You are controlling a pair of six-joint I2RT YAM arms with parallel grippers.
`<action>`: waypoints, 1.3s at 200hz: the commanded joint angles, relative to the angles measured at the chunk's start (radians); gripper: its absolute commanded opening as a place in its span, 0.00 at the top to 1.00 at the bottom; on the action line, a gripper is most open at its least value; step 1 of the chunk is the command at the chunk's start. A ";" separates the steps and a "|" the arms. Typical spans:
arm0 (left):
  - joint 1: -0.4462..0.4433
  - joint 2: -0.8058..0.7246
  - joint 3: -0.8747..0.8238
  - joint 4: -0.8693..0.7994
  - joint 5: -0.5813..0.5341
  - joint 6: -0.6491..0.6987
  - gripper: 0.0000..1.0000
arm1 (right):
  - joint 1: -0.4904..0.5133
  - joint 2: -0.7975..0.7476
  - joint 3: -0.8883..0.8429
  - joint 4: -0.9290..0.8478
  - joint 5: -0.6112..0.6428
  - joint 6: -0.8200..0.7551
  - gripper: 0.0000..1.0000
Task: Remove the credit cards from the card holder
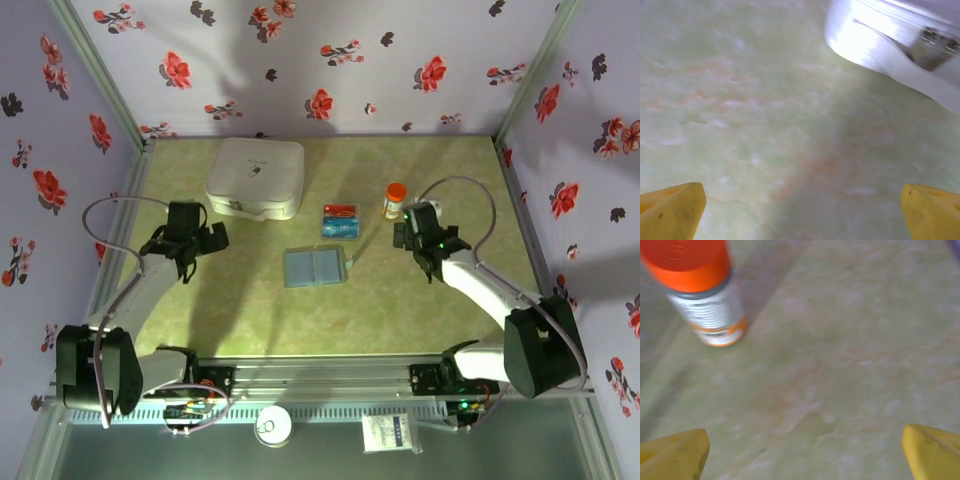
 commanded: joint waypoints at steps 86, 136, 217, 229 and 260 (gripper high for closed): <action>0.021 0.264 -0.214 0.959 -0.237 0.391 0.00 | -0.266 0.221 -0.233 0.865 -0.177 -0.217 0.01; 0.148 0.313 -0.297 1.110 0.066 0.333 0.00 | -0.371 0.281 -0.324 1.091 -0.440 -0.184 0.01; 0.167 0.360 -0.334 1.207 0.161 0.347 0.00 | -0.377 0.280 -0.294 1.022 -0.358 -0.147 0.01; 0.168 0.358 -0.336 1.209 0.162 0.347 0.00 | -0.377 0.281 -0.295 1.022 -0.359 -0.148 0.01; 0.168 0.359 -0.334 1.206 0.163 0.347 0.00 | -0.377 0.281 -0.292 1.021 -0.358 -0.148 0.01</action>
